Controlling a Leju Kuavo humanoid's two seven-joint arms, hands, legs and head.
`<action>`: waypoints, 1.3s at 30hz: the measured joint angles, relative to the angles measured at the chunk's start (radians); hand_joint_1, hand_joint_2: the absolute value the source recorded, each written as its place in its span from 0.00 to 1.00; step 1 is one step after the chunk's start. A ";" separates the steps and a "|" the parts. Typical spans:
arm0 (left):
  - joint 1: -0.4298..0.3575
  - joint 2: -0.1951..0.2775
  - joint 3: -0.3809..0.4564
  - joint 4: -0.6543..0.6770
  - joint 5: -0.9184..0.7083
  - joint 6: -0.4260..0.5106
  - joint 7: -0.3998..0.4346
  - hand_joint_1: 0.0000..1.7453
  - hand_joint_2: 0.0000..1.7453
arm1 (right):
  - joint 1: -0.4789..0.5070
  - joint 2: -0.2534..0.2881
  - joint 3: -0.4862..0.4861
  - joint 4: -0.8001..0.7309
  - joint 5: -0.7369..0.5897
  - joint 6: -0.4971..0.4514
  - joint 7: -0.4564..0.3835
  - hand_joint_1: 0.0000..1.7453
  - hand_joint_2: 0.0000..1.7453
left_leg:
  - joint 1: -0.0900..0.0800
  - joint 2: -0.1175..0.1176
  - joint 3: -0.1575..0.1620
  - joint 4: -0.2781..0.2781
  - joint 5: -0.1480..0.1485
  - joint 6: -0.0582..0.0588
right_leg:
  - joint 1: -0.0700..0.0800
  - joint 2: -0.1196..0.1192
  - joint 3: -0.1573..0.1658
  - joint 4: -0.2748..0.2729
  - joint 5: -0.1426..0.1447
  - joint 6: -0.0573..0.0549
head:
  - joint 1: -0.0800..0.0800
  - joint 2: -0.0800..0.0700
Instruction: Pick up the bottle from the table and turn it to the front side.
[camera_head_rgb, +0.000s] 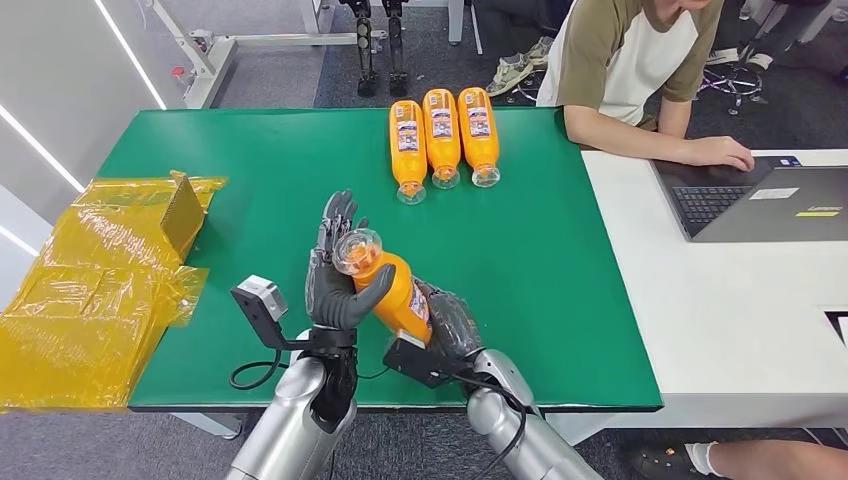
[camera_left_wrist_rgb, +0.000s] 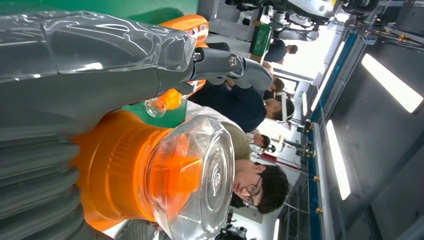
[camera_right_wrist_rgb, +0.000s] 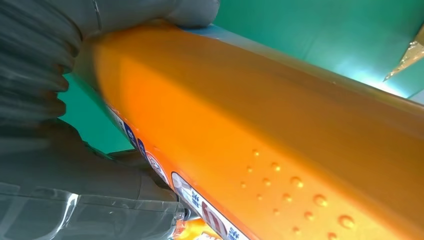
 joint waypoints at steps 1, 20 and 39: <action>0.000 0.000 0.000 0.001 -0.004 0.003 0.001 0.00 1.00 | 0.001 -0.001 -0.001 -0.003 0.003 0.001 -0.001 1.00 1.00 | 0.000 0.000 0.000 0.000 0.000 0.000 | 0.000 0.000 0.000 0.000 0.000 0.000 | 0.000 0.000; -0.032 -0.012 0.000 0.004 -0.060 -0.030 0.013 0.99 1.00 | -0.049 0.000 -0.025 0.007 0.030 -0.053 -0.047 1.00 1.00 | 0.000 0.000 -0.001 0.000 0.000 0.000 | 0.000 -0.001 0.000 0.000 0.000 0.000 | 0.000 0.000; -0.071 -0.022 0.000 0.033 -0.056 -0.042 0.026 1.00 1.00 | -0.070 0.010 -0.047 0.019 0.039 -0.104 -0.057 1.00 1.00 | 0.000 -0.001 -0.001 0.000 0.000 0.000 | 0.000 -0.001 0.000 0.000 0.000 0.000 | 0.000 0.000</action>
